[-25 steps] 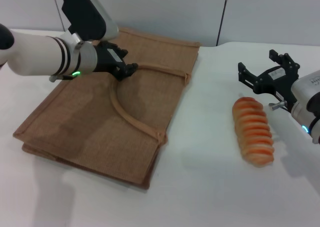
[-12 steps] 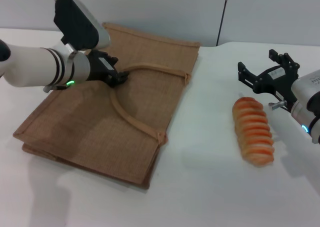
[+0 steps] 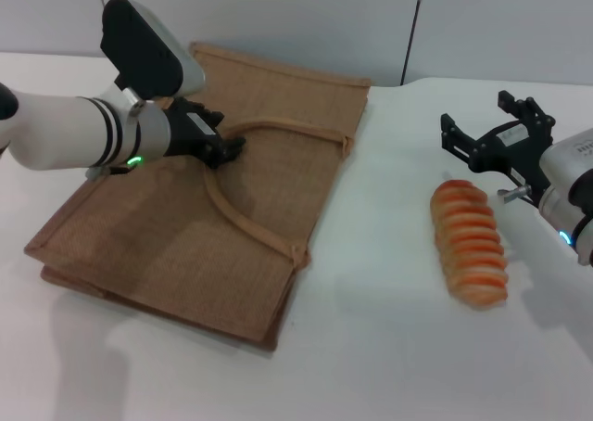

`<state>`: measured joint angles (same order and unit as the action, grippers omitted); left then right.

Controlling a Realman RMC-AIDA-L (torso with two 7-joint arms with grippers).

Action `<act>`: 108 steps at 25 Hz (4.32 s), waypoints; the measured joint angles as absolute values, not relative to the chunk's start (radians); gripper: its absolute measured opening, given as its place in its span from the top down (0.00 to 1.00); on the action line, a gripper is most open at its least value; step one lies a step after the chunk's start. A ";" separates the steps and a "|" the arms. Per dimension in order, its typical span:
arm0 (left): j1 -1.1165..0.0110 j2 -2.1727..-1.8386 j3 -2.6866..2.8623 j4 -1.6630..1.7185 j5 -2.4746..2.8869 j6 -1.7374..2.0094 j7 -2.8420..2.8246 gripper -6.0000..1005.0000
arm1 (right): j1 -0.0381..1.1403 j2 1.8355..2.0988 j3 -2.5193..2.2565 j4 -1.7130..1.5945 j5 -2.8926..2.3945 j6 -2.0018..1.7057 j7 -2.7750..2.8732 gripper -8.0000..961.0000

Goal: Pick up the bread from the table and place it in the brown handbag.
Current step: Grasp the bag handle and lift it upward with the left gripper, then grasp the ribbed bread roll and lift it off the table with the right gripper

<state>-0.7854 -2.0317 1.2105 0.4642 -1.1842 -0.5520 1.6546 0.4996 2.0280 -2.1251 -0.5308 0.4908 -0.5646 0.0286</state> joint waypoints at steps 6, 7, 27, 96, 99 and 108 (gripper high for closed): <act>-0.786 -2.033 1.207 0.439 -1.193 -0.540 1.664 0.51 | 0.501 2.028 -2.125 -0.531 0.491 -0.565 0.029 0.08; -0.787 -2.033 1.206 0.433 -1.196 -0.535 1.664 0.51 | 0.501 2.028 -2.125 -0.531 0.491 -0.565 0.029 0.08; -0.791 -2.032 1.210 0.433 -1.249 -0.514 1.662 0.73 | 0.502 2.026 -2.123 -0.531 0.491 -0.564 0.029 0.08; -0.759 -1.993 1.214 1.623 -0.526 -1.365 0.834 0.87 | 0.226 2.021 -1.694 -1.535 0.667 0.882 -0.327 0.08; -0.764 -1.993 1.213 1.624 -0.524 -1.373 0.833 0.87 | 0.249 2.021 -1.659 -1.502 0.668 0.953 -0.336 0.08; -0.790 -1.993 1.221 1.625 -0.483 -1.397 0.816 0.87 | 0.322 2.025 -1.661 -1.438 0.673 1.063 -0.362 0.08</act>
